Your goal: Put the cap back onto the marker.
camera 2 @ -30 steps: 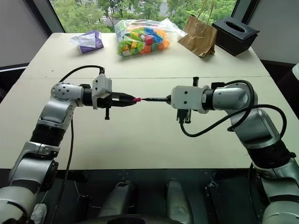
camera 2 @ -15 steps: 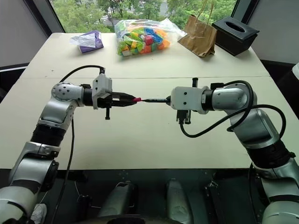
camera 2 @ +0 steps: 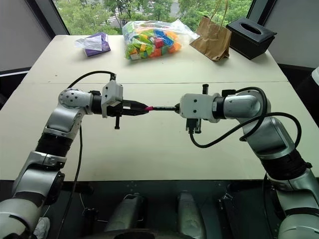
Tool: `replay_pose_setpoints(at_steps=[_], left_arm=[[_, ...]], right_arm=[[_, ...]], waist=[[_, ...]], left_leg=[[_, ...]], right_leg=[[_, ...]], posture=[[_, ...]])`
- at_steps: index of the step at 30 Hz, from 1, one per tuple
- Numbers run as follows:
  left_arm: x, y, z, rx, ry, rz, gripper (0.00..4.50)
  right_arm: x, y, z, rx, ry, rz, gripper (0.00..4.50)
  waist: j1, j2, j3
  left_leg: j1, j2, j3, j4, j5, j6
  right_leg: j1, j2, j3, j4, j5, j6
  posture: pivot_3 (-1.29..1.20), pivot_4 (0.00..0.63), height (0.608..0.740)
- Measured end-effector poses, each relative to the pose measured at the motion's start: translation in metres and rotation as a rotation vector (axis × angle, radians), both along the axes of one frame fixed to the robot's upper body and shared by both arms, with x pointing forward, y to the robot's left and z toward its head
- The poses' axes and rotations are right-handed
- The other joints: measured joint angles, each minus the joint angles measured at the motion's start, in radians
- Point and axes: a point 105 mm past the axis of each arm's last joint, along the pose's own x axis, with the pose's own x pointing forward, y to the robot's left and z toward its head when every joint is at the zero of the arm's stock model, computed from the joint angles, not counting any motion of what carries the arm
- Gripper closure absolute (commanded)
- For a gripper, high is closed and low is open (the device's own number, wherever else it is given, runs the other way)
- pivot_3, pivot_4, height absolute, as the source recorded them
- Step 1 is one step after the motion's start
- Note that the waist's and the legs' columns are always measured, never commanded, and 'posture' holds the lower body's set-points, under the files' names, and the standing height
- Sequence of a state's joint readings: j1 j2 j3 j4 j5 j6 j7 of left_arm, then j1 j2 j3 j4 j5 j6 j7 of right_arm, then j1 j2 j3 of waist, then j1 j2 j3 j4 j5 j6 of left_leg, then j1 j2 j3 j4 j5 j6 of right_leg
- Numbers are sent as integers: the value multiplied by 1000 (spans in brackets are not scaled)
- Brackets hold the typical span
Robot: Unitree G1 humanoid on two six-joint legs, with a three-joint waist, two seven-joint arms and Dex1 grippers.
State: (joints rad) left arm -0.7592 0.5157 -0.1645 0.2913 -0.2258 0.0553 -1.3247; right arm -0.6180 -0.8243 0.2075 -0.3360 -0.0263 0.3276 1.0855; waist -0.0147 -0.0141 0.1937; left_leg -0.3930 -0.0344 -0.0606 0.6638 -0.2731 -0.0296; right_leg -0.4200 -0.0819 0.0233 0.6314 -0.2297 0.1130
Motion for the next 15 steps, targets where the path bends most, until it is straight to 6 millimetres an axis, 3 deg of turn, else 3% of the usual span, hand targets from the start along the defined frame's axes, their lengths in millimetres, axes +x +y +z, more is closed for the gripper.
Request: replay_pose_setpoints(at_steps=[15], left_arm=[[3, 3, -14, 83, -6, 5, 4500]], right_arm=[[4, 14, -13, -119, -69, 52, 4462]], waist=[[0, 0, 0]], left_leg=[[0, 0, 0, 0, 0, 0]], right_leg=[[0, 0, 0, 0, 0, 0]], posture=[[0, 150, 740]])
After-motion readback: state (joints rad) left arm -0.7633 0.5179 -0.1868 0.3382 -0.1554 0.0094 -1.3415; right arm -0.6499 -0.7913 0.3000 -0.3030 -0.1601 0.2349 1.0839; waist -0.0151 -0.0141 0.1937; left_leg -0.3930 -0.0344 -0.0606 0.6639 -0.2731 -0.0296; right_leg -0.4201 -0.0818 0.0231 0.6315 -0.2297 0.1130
